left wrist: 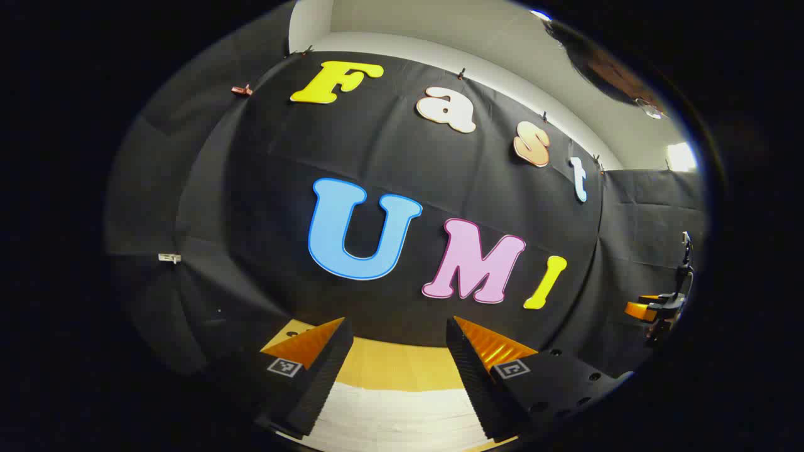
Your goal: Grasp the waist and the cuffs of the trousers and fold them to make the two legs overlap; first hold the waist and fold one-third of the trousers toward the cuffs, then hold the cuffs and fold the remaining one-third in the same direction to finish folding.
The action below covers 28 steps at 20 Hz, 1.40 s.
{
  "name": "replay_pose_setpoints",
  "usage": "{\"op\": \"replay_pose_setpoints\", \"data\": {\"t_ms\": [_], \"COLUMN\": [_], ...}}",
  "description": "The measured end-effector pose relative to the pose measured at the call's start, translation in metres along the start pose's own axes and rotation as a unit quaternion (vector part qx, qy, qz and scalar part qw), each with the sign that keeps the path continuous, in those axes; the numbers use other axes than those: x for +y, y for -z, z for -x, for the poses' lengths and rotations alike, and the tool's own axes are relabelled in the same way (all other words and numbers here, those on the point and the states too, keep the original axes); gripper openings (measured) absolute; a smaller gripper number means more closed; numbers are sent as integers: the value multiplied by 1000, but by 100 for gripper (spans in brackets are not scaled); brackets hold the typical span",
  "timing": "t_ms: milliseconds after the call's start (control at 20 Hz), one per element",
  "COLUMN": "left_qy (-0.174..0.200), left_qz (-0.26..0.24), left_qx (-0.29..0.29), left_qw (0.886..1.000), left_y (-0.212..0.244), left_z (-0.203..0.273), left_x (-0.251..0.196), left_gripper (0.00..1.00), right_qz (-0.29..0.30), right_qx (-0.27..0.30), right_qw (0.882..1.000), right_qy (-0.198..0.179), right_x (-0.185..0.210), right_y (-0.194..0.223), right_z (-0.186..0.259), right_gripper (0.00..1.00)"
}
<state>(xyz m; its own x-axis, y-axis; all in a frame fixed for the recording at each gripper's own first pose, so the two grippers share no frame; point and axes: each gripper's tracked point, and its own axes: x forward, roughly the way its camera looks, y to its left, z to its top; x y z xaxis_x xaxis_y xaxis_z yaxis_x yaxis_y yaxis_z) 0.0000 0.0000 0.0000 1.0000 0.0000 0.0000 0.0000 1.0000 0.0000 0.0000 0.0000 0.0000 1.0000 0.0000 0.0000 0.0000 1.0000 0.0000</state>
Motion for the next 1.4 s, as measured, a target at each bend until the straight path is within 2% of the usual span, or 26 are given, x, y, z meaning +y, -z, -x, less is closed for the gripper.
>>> {"op": "replay_pose_setpoints", "data": {"t_ms": [150,450,650,800,950,1050,1150,1200,1300,1400], "left_qy": [-14,-66,-88,-94,-92,-91,-90,-84,-61,-34], "left_qz": [-8,-38,-78,-100,-150,-200,-253,-276,-320,-376], "left_qx": [-3,4,15,28,63,108,168,199,257,304], "left_qw": [1000,997,993,990,982,970,948,936,910,875], "left_y": [9,15,23,31,60,93,130,150,195,233], "left_z": [5,15,26,34,47,59,76,85,98,105], "left_x": [12,58,83,94,112,130,155,165,181,190], "left_gripper": [95,95,94,95,95,95,94,99,95,95], "right_qz": [18,60,83,94,127,150,159,159,158,157], "right_qx": [6,14,27,33,48,64,84,94,110,122], "right_qw": [1000,998,996,995,990,986,984,983,981,980], "right_qy": [-9,-18,-23,-23,-20,-17,-13,-10,-7,-2], "right_x": [14,27,34,35,31,23,16,12,7,2], "right_y": [7,23,38,47,65,80,96,104,117,127], "right_z": [2,3,5,8,13,19,25,28,33,36], "right_gripper": [98,98,98,98,98,98,98,98,98,97]}}
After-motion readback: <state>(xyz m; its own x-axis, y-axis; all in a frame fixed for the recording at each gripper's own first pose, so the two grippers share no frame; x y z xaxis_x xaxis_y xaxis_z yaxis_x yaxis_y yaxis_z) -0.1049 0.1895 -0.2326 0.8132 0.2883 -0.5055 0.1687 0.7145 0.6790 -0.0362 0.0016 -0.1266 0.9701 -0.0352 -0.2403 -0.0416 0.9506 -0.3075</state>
